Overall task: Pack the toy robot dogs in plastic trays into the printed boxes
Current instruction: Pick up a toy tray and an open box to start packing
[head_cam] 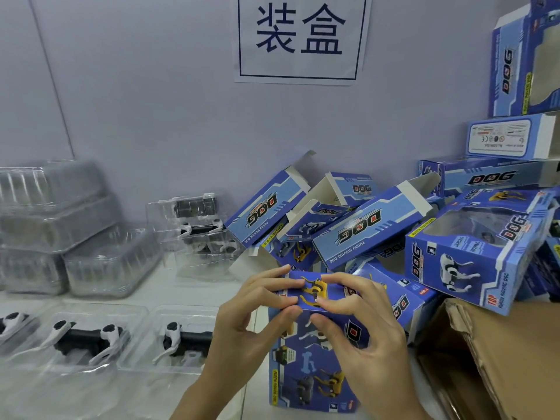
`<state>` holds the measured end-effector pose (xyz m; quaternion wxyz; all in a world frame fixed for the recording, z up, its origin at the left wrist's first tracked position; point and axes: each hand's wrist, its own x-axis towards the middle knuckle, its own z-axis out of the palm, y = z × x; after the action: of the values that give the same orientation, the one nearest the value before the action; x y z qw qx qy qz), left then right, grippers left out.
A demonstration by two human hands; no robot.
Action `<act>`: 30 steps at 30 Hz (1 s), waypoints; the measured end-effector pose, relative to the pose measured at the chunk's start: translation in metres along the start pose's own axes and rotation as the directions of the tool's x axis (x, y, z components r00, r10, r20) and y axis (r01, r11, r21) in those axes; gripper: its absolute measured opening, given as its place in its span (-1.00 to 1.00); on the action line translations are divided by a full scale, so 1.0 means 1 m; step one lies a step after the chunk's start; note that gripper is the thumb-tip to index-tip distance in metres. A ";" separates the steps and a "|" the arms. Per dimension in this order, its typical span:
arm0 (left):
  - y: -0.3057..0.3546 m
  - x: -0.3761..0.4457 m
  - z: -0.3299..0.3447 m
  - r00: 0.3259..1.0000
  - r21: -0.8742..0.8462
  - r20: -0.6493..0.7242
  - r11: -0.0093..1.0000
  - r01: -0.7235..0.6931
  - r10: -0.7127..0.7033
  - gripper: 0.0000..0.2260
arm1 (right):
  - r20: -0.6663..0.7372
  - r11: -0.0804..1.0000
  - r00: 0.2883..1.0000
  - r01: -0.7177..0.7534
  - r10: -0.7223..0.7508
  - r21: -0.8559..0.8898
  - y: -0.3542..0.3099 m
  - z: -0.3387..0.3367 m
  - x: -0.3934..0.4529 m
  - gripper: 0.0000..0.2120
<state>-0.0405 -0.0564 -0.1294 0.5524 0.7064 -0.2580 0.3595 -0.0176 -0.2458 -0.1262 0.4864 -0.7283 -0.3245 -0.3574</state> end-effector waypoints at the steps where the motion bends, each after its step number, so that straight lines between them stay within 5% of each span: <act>1: 0.000 0.000 0.000 1.000 0.012 -0.005 1.000 -0.004 0.004 -0.90 | 0.001 1.000 1.000 -0.008 0.008 0.012 -0.001 -0.001 0.000 -0.84; 7: 0.003 -0.002 0.001 0.995 -0.005 0.015 0.996 0.094 -0.094 -0.92 | 0.018 0.978 0.990 -0.142 0.141 0.151 -0.004 -0.007 0.002 -0.85; 12: 0.005 -0.002 -0.008 0.963 0.100 0.172 0.976 0.193 -0.208 -0.68 | 0.046 0.959 0.979 -0.202 0.197 0.200 -0.003 -0.016 0.003 -0.82; 20: 0.009 0.001 -0.008 0.958 0.133 0.099 0.957 0.257 -0.271 -0.32 | -0.279 0.989 0.950 -0.121 0.141 0.086 -0.002 -0.022 0.003 -0.79; 27: 0.016 -0.010 0.026 0.992 0.364 -0.124 0.931 0.012 0.036 -0.39 | 0.133 0.971 0.966 -0.231 0.221 0.064 -0.001 -0.009 -0.005 -0.62; 30: 0.019 -0.018 0.028 0.998 0.379 -0.042 0.925 -0.034 0.054 -0.53 | 0.148 0.952 0.952 -0.286 0.269 0.111 -0.002 -0.012 -0.002 -0.61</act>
<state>-0.0594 -0.0894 -0.1358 0.4043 0.7839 -0.1855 0.4331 -0.0227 -0.2571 -0.1233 0.5561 -0.7551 -0.2726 -0.2149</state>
